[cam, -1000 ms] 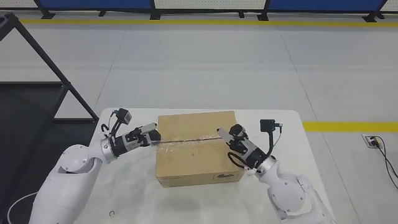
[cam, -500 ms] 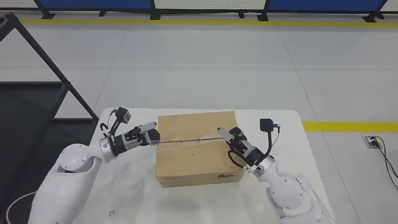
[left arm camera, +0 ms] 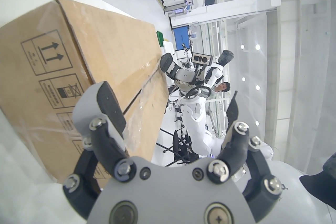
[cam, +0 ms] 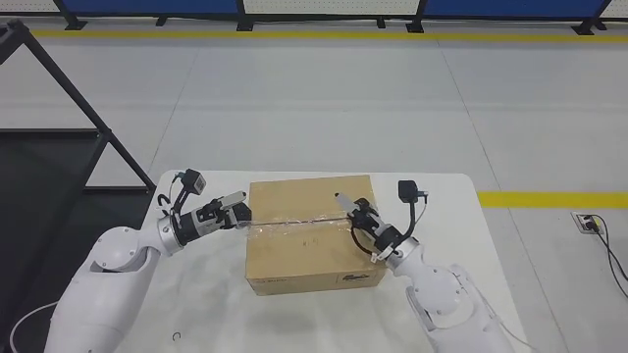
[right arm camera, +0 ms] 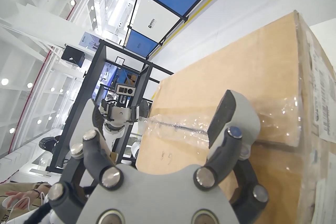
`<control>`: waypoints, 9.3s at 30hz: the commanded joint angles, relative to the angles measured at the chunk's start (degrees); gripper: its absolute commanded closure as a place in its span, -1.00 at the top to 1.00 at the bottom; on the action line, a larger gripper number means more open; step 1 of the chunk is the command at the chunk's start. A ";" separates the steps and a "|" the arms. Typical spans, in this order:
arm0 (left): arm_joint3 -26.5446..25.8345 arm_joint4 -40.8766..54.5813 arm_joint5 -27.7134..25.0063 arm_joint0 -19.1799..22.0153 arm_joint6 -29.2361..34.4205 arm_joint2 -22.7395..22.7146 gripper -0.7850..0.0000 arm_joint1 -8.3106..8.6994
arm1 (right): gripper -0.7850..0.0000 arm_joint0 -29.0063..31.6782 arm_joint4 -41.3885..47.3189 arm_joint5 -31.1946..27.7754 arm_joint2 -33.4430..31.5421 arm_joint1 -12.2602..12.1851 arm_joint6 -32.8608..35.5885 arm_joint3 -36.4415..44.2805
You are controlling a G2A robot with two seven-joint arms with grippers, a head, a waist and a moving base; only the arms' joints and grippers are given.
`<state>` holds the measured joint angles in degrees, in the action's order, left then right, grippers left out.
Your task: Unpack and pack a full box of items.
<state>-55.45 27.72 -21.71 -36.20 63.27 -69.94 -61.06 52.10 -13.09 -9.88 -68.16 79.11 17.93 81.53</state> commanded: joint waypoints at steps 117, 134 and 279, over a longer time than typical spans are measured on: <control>3.00 5.00 3.42 3.45 4.34 5.33 1.00 -1.09 | 1.00 2.17 4.81 -2.84 -3.62 -0.79 6.37 1.05; 5.15 7.92 1.30 3.22 4.94 -0.51 1.00 0.19 | 1.00 1.24 6.75 -1.11 -2.57 -0.72 7.91 0.94; 3.19 4.86 -0.28 -1.39 9.20 -1.46 1.00 0.84 | 1.00 -4.92 16.57 8.67 10.05 7.40 -0.29 -5.00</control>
<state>-52.63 32.59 -21.98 -37.76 72.52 -71.57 -60.16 47.23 3.54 -1.20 -58.15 86.48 17.54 76.64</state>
